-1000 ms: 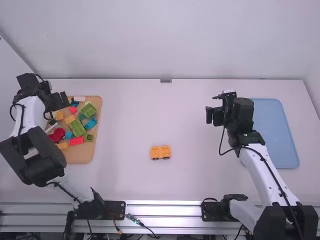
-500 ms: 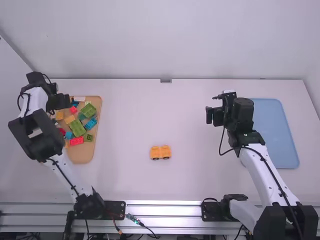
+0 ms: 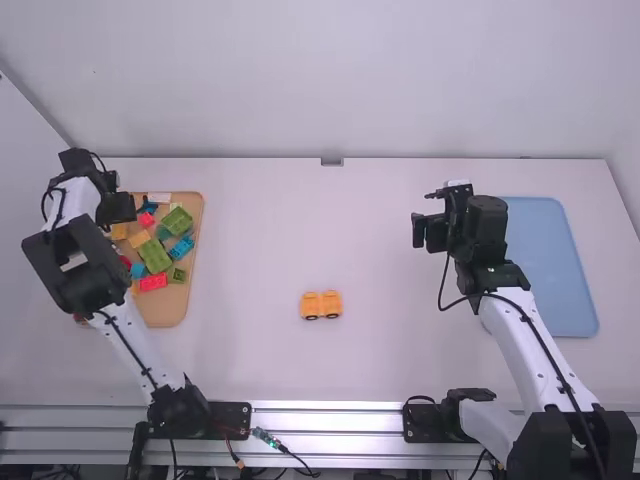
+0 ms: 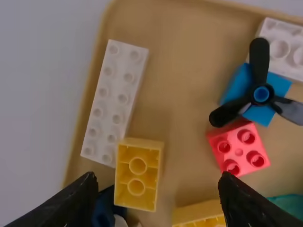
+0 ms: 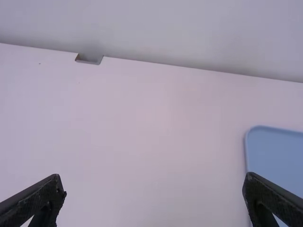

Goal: Assemble lego blocks to make yellow taxi

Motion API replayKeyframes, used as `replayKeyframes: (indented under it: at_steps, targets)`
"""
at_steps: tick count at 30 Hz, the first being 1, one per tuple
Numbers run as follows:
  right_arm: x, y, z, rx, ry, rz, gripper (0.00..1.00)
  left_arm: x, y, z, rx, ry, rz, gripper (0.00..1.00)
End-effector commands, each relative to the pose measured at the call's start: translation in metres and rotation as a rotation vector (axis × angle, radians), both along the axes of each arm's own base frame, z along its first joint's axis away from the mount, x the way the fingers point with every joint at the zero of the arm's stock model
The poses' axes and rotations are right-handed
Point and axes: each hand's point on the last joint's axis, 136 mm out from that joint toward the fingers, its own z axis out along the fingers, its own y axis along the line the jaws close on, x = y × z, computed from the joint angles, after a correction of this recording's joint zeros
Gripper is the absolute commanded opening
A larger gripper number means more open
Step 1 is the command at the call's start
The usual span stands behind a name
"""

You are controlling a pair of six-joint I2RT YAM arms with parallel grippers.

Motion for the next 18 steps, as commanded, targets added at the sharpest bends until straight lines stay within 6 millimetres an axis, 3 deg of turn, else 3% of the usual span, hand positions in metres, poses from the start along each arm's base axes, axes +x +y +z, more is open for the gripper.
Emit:
replayKeyframes:
  at_steps: [1, 7, 13, 18]
  targets:
    - [0.004, 0.001, 0.007, 0.005, -0.014, 0.0, 0.99, -0.008, 0.001, -0.009, -0.034, 0.012, 0.0, 0.68]
    - [0.003, 0.001, 0.007, 0.003, -0.014, 0.002, 0.99, -0.027, 0.007, -0.014, -0.087, 0.036, 0.023, 0.69]
    - [0.003, 0.001, 0.007, 0.003, -0.014, 0.002, 0.99, -0.022, -0.007, -0.013, -0.184, -0.015, -0.08, 0.68]
    - [0.003, 0.001, 0.007, 0.003, -0.014, 0.002, 0.99, -0.021, -0.006, -0.017, -0.176, -0.023, -0.081, 0.65]
